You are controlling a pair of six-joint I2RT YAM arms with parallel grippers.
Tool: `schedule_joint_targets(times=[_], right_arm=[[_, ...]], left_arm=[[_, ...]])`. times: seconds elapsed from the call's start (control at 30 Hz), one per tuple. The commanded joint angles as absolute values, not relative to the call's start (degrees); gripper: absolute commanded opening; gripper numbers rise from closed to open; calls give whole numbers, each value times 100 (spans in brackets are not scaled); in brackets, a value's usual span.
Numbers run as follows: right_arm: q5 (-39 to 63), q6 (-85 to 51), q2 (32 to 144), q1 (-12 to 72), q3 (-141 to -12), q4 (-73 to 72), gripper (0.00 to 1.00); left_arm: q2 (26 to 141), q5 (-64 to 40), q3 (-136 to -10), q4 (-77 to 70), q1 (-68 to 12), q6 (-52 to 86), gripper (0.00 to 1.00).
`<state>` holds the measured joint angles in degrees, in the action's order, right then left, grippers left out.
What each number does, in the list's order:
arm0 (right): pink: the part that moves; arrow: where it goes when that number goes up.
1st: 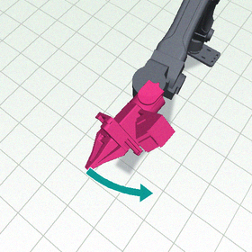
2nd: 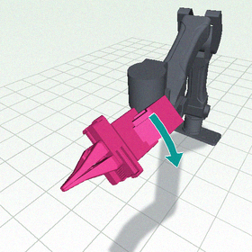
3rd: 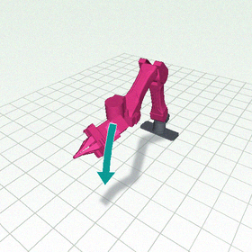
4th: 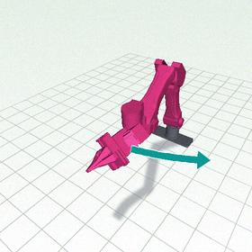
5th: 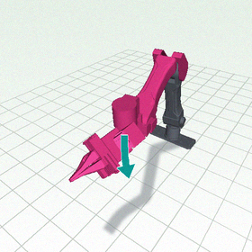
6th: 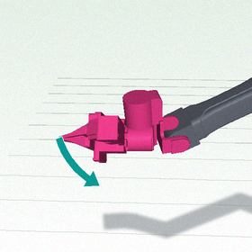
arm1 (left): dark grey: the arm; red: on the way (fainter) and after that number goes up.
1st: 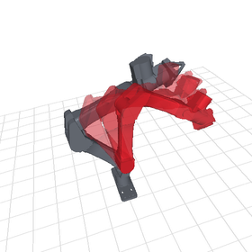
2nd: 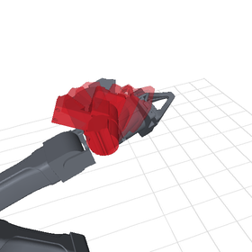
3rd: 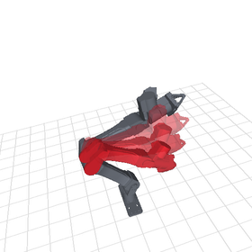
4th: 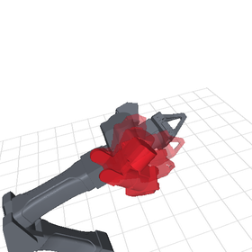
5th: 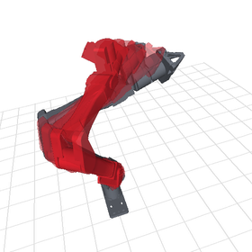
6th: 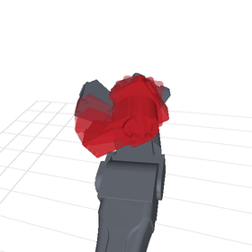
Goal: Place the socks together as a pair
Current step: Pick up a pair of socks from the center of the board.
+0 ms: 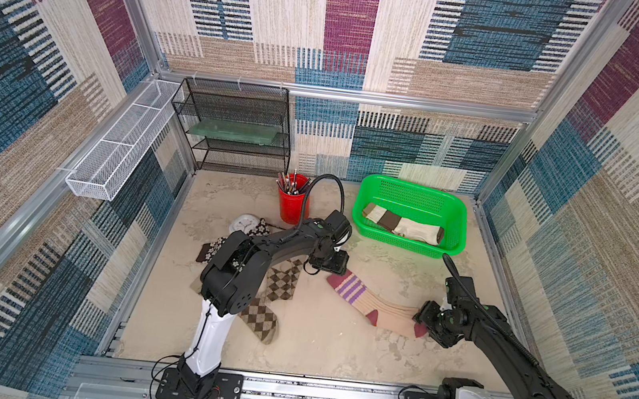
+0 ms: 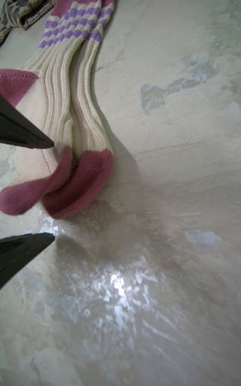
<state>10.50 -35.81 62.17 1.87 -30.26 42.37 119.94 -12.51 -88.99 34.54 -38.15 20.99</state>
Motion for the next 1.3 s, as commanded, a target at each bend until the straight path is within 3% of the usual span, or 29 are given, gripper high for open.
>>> schedule_joint_targets(times=[0.0, 0.2, 0.33, 0.5, 0.67, 0.87, 1.27], right_arm=[[1050, -3623, 6314, 223, -2997, 3992, 66], [1071, -3717, 6629, 354, -2927, 3671, 63], [1090, -3802, 6800, 500, -2957, 3510, 56], [1172, -3779, 6886, 532, -2988, 3445, 34], [1221, -3832, 6735, 536, -2923, 3463, 26], [1280, -3884, 6663, 536, -2957, 3430, 24], [1714, -3869, 6194, 536, -4056, 4216, 10]], left_arm=[[12216, -1374, -9055, 3656, -3828, 2105, 60], [12541, -1450, -9205, 3735, -3898, 2057, 59], [12674, -1617, -9146, 3775, -3924, 2072, 52], [12743, -1745, -9083, 3903, -3937, 1985, 18], [12702, -1826, -9128, 4086, -3934, 1825, 2], [12599, -2002, -9200, 4139, -3921, 1784, 0], [11570, -2147, -9968, 4749, -3903, 1931, 0]])
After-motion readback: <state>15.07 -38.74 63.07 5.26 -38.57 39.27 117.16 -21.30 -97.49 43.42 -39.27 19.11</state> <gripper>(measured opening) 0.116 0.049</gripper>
